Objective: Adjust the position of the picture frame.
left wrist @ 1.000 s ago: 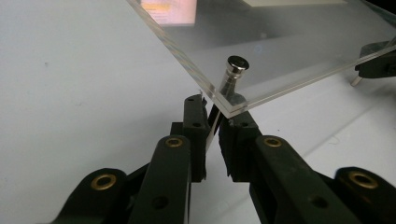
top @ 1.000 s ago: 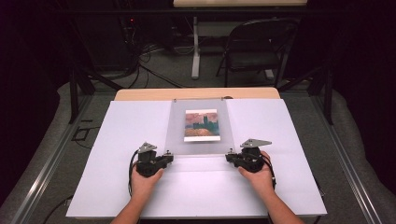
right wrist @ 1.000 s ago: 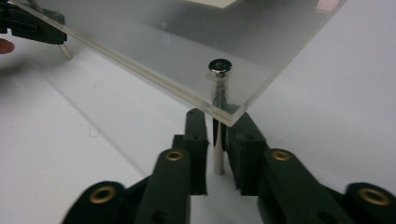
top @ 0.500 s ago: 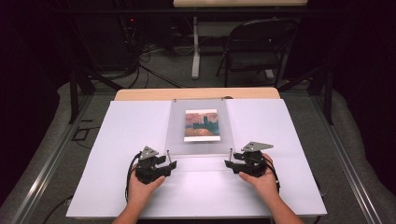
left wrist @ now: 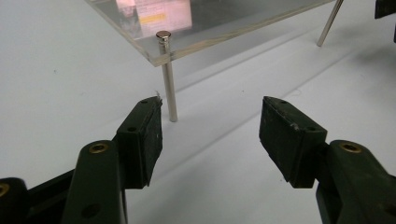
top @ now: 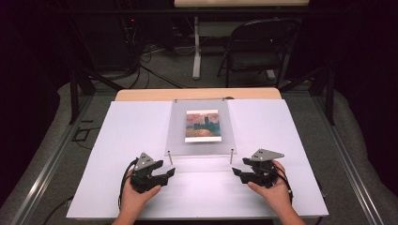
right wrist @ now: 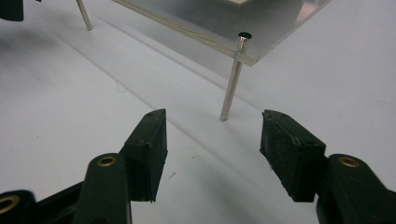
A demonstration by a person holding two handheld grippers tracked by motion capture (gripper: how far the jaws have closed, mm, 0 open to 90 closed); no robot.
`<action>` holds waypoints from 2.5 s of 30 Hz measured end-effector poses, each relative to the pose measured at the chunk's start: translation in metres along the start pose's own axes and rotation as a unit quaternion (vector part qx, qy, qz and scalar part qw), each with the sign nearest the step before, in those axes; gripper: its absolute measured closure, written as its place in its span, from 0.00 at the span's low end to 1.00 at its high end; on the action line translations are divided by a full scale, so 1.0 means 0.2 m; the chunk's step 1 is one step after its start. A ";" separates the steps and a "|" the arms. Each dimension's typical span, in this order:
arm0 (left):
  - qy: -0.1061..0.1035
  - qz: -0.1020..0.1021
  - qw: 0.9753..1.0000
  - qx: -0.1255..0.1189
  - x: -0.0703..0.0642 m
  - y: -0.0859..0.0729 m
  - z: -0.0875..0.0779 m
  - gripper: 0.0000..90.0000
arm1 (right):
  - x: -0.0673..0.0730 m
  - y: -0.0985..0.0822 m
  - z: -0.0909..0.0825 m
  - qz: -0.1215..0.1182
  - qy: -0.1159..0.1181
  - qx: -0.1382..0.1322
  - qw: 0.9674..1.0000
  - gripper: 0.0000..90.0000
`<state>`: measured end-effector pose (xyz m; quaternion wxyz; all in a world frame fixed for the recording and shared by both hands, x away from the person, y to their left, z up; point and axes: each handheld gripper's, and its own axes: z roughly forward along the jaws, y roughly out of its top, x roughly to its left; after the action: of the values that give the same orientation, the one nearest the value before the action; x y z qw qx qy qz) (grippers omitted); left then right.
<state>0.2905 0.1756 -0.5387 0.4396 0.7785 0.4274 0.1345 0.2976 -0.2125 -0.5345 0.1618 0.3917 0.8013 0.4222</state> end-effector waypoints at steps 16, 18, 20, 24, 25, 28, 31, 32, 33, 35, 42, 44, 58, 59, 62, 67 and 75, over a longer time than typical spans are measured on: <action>-0.004 -0.032 0.999 -0.022 0.07 -0.01 -0.10 0.44 | -0.07 0.00 -0.12 0.033 -0.026 -0.048 0.998 0.48; -0.005 -0.038 0.999 -0.027 0.07 -0.01 -0.10 0.44 | -0.08 0.00 -0.12 0.038 -0.029 -0.052 0.997 0.48; -0.007 -0.039 0.999 -0.027 0.08 0.00 -0.11 0.44 | -0.09 0.00 -0.12 0.042 -0.027 -0.051 0.997 0.47; -0.008 -0.047 0.998 -0.033 0.09 0.00 -0.12 0.44 | -0.10 0.00 -0.13 0.047 -0.028 -0.052 0.997 0.46; -0.008 -0.049 0.998 -0.034 0.09 0.01 -0.12 0.44 | -0.10 0.00 -0.13 0.048 -0.030 -0.053 0.997 0.46; -0.008 -0.055 0.998 -0.039 0.11 0.02 -0.12 0.44 | -0.11 0.00 -0.13 0.047 -0.026 -0.053 0.997 0.45; -0.005 -0.059 0.997 -0.039 0.12 0.02 -0.12 0.44 | -0.11 0.01 -0.13 0.047 -0.025 -0.051 0.997 0.45; -0.006 -0.059 0.997 -0.040 0.12 0.03 -0.12 0.44 | -0.11 0.01 -0.13 0.045 -0.026 -0.051 0.997 0.45; -0.005 -0.060 0.997 -0.041 0.13 0.03 -0.12 0.44 | -0.12 0.01 -0.13 0.048 -0.024 -0.051 0.997 0.46; -0.005 -0.061 0.997 -0.044 0.14 0.05 -0.12 0.45 | -0.12 0.02 -0.12 0.051 -0.021 -0.057 0.997 0.48; -0.007 -0.052 0.998 -0.045 0.15 0.14 -0.11 0.48 | -0.12 0.10 -0.14 0.045 -0.019 -0.067 0.997 0.50; -0.011 -0.056 0.997 -0.046 0.16 0.16 -0.10 0.48 | -0.13 0.13 -0.14 0.048 -0.015 -0.069 0.996 0.51; -0.015 -0.087 0.995 -0.037 0.29 0.33 0.00 0.47 | -0.24 0.29 0.01 0.062 -0.006 -0.042 0.997 0.53; -0.014 -0.086 0.996 -0.035 0.29 0.34 0.01 0.47 | -0.25 0.31 0.01 0.060 -0.007 -0.043 0.997 0.53; -0.012 -0.082 0.996 -0.031 0.30 0.41 0.04 0.46 | -0.27 0.38 0.02 0.056 -0.007 -0.051 0.997 0.52; -0.019 -0.078 0.996 -0.029 0.31 0.51 0.12 0.46 | -0.30 0.48 0.07 0.048 -0.005 -0.048 0.998 0.52; -0.019 -0.084 0.996 -0.017 0.33 0.62 0.25 0.46 | -0.37 0.59 0.20 0.064 -0.014 -0.048 0.997 0.48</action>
<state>0.4271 0.1682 -0.4794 0.4702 0.7347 0.4807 0.0898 0.4263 -0.2069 -0.4691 0.1647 0.4397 0.7512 0.4640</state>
